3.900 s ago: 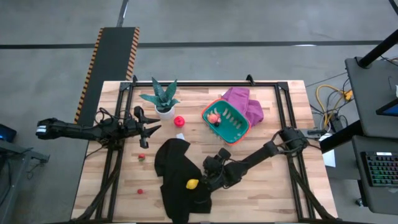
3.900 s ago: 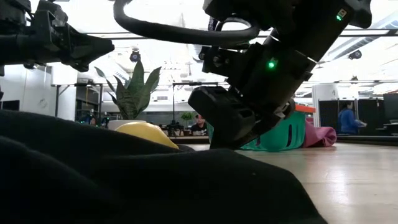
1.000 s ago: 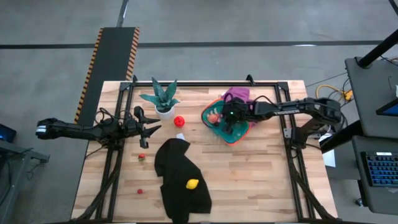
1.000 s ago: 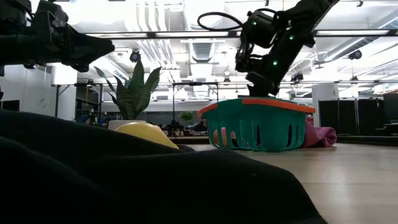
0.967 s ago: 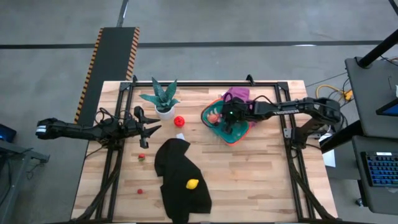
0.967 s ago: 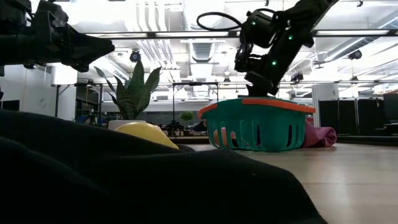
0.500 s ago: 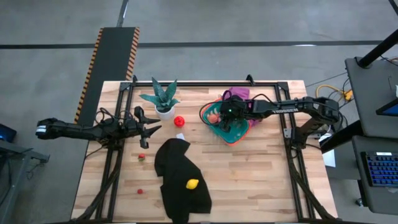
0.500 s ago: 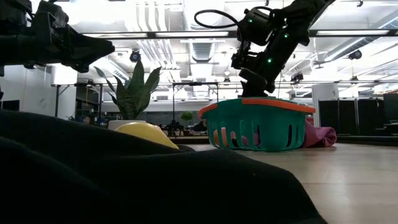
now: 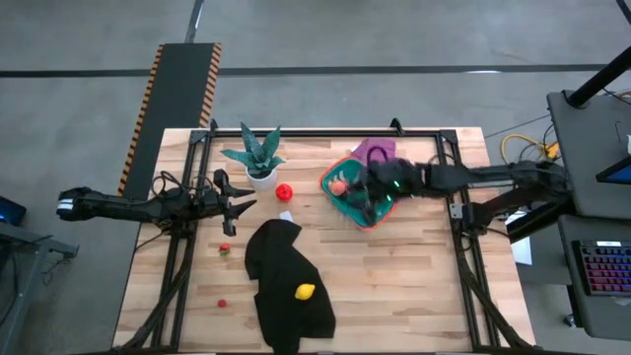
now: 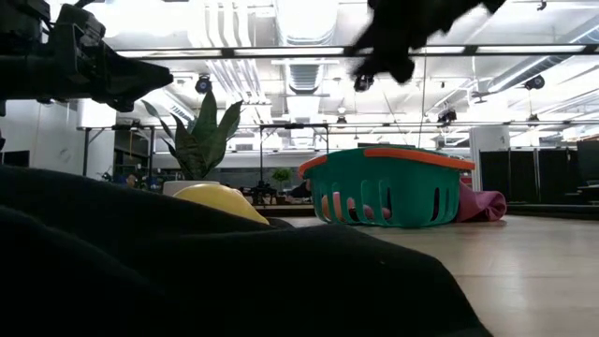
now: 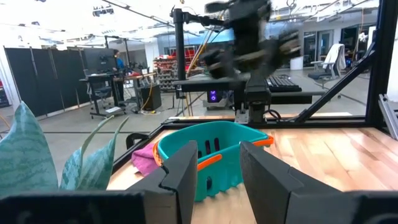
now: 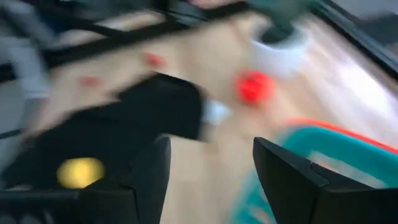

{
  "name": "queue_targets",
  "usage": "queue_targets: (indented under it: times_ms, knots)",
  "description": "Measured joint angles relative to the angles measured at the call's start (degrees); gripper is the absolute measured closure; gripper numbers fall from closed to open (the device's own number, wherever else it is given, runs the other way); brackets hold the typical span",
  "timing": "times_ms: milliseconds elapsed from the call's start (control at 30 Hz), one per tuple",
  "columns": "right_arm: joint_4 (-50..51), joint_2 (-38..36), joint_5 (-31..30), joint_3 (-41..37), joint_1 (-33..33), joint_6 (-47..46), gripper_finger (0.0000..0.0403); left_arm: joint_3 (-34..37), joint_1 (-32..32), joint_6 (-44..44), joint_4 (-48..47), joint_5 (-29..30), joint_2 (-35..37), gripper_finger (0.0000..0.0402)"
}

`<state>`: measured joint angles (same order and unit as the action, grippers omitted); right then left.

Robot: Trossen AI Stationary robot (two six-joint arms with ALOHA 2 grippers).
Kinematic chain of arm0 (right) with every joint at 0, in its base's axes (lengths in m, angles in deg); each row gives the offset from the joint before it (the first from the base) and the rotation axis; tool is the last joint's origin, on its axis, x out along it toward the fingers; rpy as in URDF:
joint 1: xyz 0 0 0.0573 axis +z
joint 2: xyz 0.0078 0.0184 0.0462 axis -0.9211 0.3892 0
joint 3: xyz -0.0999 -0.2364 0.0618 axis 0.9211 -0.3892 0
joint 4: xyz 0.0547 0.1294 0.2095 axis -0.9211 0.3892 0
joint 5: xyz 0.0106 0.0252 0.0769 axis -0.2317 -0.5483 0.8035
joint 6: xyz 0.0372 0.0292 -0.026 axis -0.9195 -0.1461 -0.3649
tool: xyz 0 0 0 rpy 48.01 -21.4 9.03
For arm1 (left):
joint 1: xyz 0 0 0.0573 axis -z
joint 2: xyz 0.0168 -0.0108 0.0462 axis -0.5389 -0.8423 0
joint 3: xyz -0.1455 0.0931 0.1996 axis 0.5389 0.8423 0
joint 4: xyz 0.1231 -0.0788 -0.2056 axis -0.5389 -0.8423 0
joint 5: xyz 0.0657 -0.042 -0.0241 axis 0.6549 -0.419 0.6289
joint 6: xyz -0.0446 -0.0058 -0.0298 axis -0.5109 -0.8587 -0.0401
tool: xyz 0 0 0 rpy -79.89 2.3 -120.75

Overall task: Pick and placing Produce into tupperware
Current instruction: Put the lemon into the green basket

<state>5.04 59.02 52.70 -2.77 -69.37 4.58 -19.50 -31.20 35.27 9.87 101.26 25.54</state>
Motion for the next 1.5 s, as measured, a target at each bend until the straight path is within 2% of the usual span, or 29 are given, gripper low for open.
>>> queue_targets:
  times_ms: [133,300,400,600,700,900,1100,1500]
  knots:
    - [-4.37,-1.39,10.97,-0.05,8.58,5.44,0.0184,0.0,0.02,-0.02,0.02,0.0,0.0,0.0294]
    - [-11.9,0.53,11.72,2.16,16.09,4.53,0.018,0.0,0.02,-0.07,0.2,0.0,0.0,0.0294]
    - [-10.23,3.79,9.46,6.09,19.83,5.86,0.0163,0.0,0.02,-0.09,0.26,0.0,0.05,0.0294]
    - [0.14,14.38,-4.12,16.97,27.0,12.1,0.0105,0.0,0.02,-0.11,0.35,0.0,0.09,0.0294]
    - [5.98,19.69,-7.47,23.31,27.92,11.32,0.0088,0.0,0.02,-0.13,0.37,0.0,0.01,0.0294]
    - [12.65,29.44,-7.62,32.37,27.9,8.11,0.0093,0.0,0.02,-0.13,0.37,-0.02,0.0,0.0294]
    - [12.98,36.0,-7.3,33.81,27.91,6.73,0.0105,0.0,0.02,-0.14,0.34,-0.01,0.0,0.0294]
    - [5.09,44.62,-4.58,33.85,27.88,6.54,0.0114,0.0,0.02,-0.11,0.33,-0.02,0.02,0.0294]
